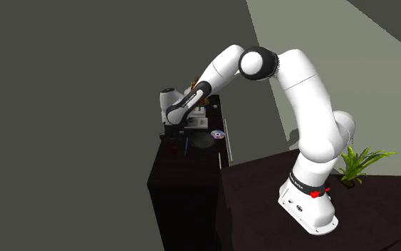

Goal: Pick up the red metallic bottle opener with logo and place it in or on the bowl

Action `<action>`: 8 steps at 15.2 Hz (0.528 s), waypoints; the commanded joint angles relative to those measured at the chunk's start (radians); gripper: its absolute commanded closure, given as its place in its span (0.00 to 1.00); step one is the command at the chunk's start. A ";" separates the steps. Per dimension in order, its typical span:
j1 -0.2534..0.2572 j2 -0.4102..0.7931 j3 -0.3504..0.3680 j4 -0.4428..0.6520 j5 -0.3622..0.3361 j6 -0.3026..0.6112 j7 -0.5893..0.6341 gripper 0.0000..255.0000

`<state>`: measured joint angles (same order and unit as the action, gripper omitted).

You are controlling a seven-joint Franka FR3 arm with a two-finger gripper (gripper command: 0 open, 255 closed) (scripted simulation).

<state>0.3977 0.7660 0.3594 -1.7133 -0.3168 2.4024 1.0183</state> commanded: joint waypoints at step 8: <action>-0.023 -0.088 0.030 -0.018 0.031 -0.070 -0.016 1.00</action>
<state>0.3766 0.6885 0.3857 -1.7312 -0.2897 2.3434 1.0039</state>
